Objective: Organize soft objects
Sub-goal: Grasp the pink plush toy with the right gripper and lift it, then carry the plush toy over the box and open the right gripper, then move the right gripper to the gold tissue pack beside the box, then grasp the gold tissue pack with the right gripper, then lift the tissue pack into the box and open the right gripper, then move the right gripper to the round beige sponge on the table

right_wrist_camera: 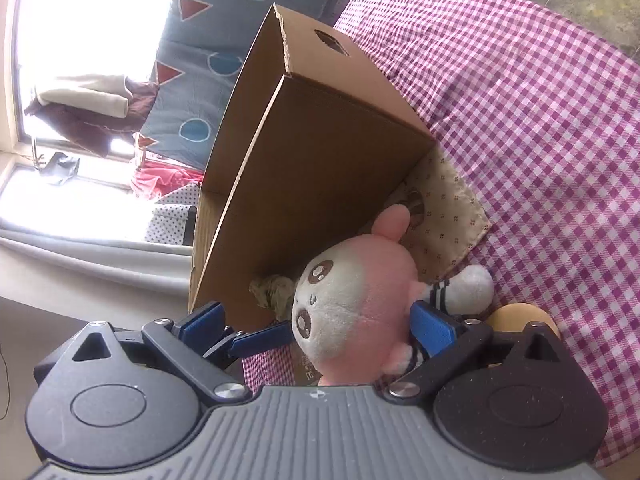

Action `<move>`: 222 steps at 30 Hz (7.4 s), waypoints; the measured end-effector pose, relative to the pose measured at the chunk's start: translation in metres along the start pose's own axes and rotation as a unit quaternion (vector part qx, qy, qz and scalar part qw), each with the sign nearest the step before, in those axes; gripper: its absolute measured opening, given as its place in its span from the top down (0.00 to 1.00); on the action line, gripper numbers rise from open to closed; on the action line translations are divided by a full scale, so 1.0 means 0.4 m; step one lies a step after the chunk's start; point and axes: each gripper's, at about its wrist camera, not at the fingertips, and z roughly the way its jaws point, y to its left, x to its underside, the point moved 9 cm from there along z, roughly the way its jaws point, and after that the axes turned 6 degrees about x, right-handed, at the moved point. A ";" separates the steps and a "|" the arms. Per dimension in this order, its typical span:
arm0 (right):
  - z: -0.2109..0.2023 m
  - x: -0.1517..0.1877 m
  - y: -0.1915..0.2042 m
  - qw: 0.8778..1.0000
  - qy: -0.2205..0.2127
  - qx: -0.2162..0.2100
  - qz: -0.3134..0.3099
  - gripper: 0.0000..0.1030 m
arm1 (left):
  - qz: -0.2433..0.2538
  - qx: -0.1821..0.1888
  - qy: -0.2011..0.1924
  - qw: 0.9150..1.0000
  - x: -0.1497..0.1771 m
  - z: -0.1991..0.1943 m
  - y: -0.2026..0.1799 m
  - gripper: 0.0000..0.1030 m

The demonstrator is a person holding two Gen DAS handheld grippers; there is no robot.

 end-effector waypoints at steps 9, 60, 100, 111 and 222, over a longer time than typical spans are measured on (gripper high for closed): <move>0.043 0.004 0.023 0.997 -0.009 0.065 -0.032 0.31 | -0.017 0.026 -0.007 0.999 -0.006 -0.001 -0.002 0.03; 0.521 -0.325 0.364 0.921 0.190 0.147 -0.307 0.31 | -0.091 -0.068 -0.005 0.994 -0.340 -0.096 0.460 0.05; 0.088 0.075 0.226 0.969 0.054 0.105 -0.219 0.23 | -0.036 -0.086 -0.046 0.995 0.125 -0.181 0.171 0.03; 0.212 0.123 0.151 0.950 0.080 0.181 -0.243 0.44 | -0.028 -0.084 0.000 0.996 0.145 -0.070 0.188 0.28; -0.185 0.057 -0.087 0.975 -0.094 0.186 -0.081 0.48 | 0.164 -0.018 0.008 0.986 0.022 0.068 -0.176 0.19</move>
